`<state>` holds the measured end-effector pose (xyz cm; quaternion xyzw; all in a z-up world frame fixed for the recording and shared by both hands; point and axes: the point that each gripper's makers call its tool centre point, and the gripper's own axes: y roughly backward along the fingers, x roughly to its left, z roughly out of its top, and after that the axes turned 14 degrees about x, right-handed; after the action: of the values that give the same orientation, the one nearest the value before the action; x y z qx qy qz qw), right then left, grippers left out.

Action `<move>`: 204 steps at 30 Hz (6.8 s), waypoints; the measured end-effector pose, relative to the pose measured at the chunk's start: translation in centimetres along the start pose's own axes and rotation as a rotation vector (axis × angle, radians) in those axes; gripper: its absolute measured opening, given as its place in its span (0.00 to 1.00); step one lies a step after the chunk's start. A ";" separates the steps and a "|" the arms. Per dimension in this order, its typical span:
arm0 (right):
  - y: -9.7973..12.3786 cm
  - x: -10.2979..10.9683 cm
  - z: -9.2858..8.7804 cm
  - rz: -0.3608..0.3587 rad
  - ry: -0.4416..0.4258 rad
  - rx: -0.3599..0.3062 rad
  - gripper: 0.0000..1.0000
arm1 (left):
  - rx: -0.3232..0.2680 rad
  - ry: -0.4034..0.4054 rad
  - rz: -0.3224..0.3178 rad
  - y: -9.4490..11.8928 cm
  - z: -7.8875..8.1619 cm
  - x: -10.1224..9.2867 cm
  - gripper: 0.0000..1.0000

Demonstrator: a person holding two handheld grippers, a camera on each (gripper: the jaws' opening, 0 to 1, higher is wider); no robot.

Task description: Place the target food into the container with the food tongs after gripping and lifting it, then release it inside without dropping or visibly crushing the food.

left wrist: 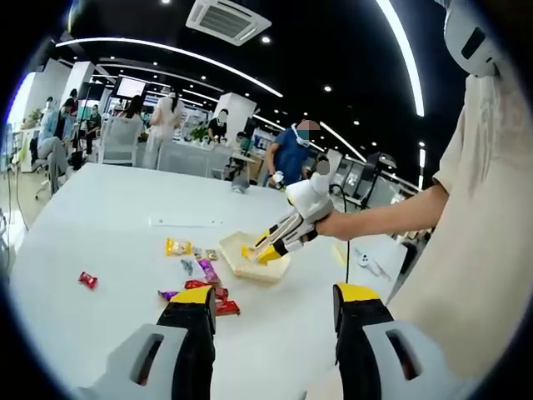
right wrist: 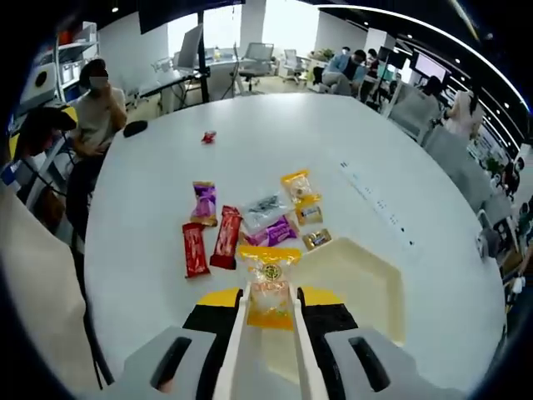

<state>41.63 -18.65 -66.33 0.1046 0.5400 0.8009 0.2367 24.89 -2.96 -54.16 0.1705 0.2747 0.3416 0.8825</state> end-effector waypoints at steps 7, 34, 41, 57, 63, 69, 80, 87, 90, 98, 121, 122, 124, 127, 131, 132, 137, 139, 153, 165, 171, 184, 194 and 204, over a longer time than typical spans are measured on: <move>0.8 -0.9 0.0 -0.023 -0.005 -0.011 0.26 | -0.002 0.003 -0.002 0.1 0.0 -0.2 0.57; 3.8 -4.6 0.0 -0.106 -0.023 -0.034 0.26 | -0.010 -0.022 -0.013 0.1 0.6 -0.6 0.58; 4.6 -5.8 0.3 -0.128 -0.019 -0.037 0.26 | -0.010 -0.024 -0.014 0.1 0.7 -0.6 0.58; 5.3 -7.6 0.6 -0.150 -0.016 -0.038 0.26 | -0.004 -0.025 -0.014 -0.1 0.6 -0.5 0.59; 5.5 -8.0 0.5 -0.153 -0.007 -0.034 0.26 | -0.003 -0.024 -0.017 -0.3 0.6 -0.6 0.59; 5.7 -8.4 0.2 -0.161 -0.002 -0.029 0.26 | -0.001 -0.019 -0.019 -0.3 0.5 -0.6 0.58; 6.0 -8.7 0.0 -0.169 0.001 -0.028 0.26 | 0.002 -0.019 -0.029 -0.5 0.4 -0.9 0.59; 6.2 -8.8 0.2 -0.172 0.006 -0.031 0.26 | 0.002 -0.019 -0.028 -0.5 0.4 -1.0 0.58; 6.2 -8.8 0.2 -0.172 0.006 -0.031 0.26 | 0.002 -0.017 -0.028 -0.4 0.3 -1.1 0.58; 6.1 -8.9 -0.2 -0.175 0.010 -0.025 0.26 | 0.001 -0.013 -0.026 -0.4 0.2 -1.2 0.58; 6.3 -8.8 0.0 -0.180 0.021 -0.027 0.26 | 0.000 -0.019 -0.029 -0.6 0.4 -1.3 0.58; 6.3 -8.9 0.0 -0.180 0.020 -0.028 0.27 | -0.001 -0.019 -0.028 -0.6 0.4 -1.3 0.58; 6.3 -8.9 0.1 -0.182 0.020 -0.028 0.27 | 0.000 -0.018 -0.028 -0.6 0.4 -1.3 0.58; 6.2 -9.0 0.1 -0.183 0.019 -0.028 0.27 | -0.001 -0.017 -0.028 -0.6 0.4 -1.3 0.58; 6.1 -9.1 0.2 -0.180 0.014 -0.029 0.27 | -0.003 -0.015 -0.026 -0.6 0.4 -1.3 0.58; 6.1 -9.1 0.2 -0.182 0.014 -0.029 0.27 | -0.003 -0.016 -0.026 -0.6 0.4 -1.2 0.58; 6.2 -9.1 0.1 -0.183 0.011 -0.028 0.27 | -0.002 -0.015 -0.028 -0.6 0.4 -1.2 0.58; 6.2 -9.1 0.0 -0.185 0.012 -0.027 0.27 | -0.002 -0.015 -0.030 -0.7 0.4 -1.3 0.58; 6.5 -8.4 0.4 -0.175 0.012 -0.047 0.27 | 0.001 -0.018 -0.030 -0.7 0.4 -1.5 0.58; 7.2 -7.4 0.9 -0.141 0.023 -0.113 0.27 | -0.007 -0.008 0.021 -1.2 0.8 -2.8 0.59; 7.9 -7.2 0.8 -0.121 0.034 -0.151 0.27 | -0.008 -0.014 0.040 -2.6 1.4 -4.5 0.60; 9.0 -5.4 2.5 -0.071 0.082 -0.231 0.27 | -0.045 -0.013 0.099 -4.9 3.0 -6.8 0.59; 8.3 -3.7 3.7 -0.076 0.080 -0.217 0.27 | -0.013 -0.041 0.030 -4.4 2.7 -5.2 0.60; 6.9 -1.5 4.4 -0.055 0.095 -0.181 0.27 | -0.019 -0.030 0.018 -2.9 2.0 -3.2 0.60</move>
<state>42.94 -17.91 -58.19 0.0299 0.4787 0.8436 0.2413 25.61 -7.54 -52.78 0.1699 0.2569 0.3497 0.8848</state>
